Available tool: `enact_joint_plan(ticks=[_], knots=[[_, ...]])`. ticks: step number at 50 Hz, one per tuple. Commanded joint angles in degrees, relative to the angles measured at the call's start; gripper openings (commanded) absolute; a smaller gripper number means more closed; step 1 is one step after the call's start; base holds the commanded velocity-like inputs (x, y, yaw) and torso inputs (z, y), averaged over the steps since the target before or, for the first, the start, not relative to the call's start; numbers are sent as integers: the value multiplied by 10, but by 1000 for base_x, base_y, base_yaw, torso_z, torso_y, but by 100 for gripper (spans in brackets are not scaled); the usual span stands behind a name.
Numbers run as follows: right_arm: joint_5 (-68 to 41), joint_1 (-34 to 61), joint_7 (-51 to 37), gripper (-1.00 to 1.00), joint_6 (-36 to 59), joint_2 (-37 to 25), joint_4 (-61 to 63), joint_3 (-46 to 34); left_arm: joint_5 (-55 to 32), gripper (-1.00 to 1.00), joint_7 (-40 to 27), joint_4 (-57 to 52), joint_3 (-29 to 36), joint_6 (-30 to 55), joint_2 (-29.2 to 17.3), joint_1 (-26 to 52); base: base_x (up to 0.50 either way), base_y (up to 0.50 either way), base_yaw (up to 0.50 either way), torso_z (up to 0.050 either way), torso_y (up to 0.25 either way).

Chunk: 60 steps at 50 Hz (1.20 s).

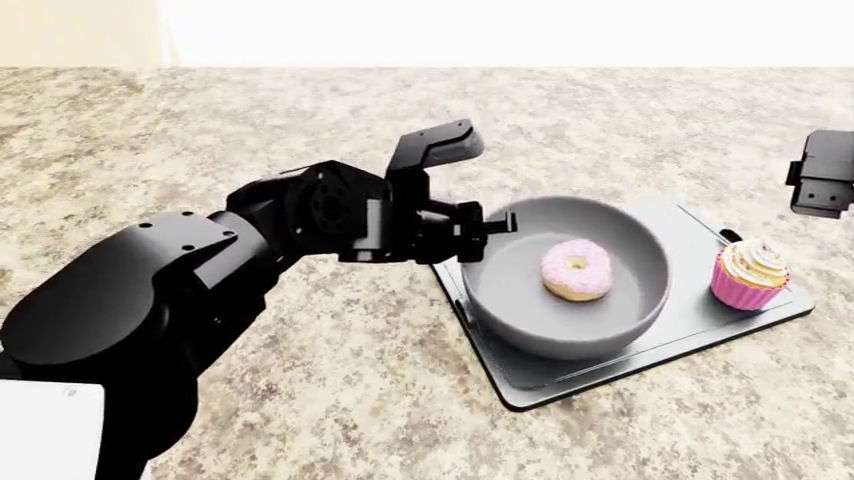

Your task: Pick up the bowl with donut and place it on the tray. Pick up the cupcake and place it on the tray.

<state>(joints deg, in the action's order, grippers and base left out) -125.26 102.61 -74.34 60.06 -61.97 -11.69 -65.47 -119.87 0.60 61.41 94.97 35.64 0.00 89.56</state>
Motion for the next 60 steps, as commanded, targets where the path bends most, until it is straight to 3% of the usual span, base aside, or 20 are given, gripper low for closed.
enact_joint_plan(ticks=[1,16,27,33,47,60], knots=[[5,-4,8,100,-2,-1,0,-1,8,100,-6,0,-18,-19,0,-3,0,0,0,0,0],[3,0,6,100,1,1,-2,-2,51,100,1,13,-24,-50,0,15,0,0,0,0,0],[-30,29,-9,100,16,1,12,7,27,100,0,58,-24,-14,-4,148,0,0,0,0,0],[-58,48,-11,100,23,1,28,17,-6,100,-131,-139,-62,-20,-123,197,0,0,0,0,0],[-119,81,-6,100,29,-1,92,44,-48,100,-287,-337,-105,-32,-265,246,0,0,0,0,0],[-186,120,-21,100,12,-18,209,78,-85,100,-438,-604,-154,-65,-425,275,0,0,0,0,0]])
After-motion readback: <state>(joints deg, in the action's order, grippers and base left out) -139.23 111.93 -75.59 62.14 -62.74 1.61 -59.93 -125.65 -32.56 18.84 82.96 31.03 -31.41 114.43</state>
